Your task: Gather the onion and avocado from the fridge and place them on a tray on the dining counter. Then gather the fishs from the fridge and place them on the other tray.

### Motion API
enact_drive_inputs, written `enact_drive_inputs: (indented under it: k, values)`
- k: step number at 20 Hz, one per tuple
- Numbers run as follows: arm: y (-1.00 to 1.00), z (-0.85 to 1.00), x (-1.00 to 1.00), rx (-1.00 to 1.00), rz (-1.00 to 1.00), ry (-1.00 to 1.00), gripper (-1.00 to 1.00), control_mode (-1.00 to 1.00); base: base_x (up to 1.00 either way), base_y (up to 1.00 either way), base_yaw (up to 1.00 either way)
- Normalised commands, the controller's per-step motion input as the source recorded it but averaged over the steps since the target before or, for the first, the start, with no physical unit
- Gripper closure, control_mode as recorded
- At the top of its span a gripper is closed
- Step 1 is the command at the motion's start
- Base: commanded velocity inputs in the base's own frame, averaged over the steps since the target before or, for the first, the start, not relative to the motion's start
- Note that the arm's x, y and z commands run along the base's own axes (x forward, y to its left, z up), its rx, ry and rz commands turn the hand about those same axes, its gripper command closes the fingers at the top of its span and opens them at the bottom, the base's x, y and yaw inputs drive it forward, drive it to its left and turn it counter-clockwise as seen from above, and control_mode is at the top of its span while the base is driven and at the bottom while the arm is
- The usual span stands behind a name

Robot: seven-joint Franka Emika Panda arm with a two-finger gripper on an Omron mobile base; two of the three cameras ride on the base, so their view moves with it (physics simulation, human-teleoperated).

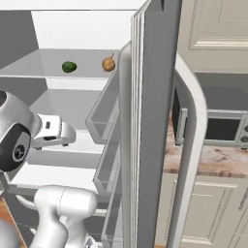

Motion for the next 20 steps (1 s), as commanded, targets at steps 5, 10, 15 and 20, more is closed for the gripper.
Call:
enact_drive_inputs:
  k: [5,10,15,20]
  values:
    - [-0.28,1.00,0.39,0.00,0.00,-0.24,-1.00,-1.00,0.00,0.00,0.00]
    - [-0.04,0.86,0.49,-0.02,-0.09,-0.17,-1.00,-1.00,0.00,0.00,0.00]
    - [0.00,0.52,0.59,-0.01,-0.23,-0.03,-1.00,-1.00,0.00,0.00,0.00]
    - [-0.19,0.22,0.68,0.06,-0.08,0.00,-1.00,-1.00,0.00,0.00,0.00]
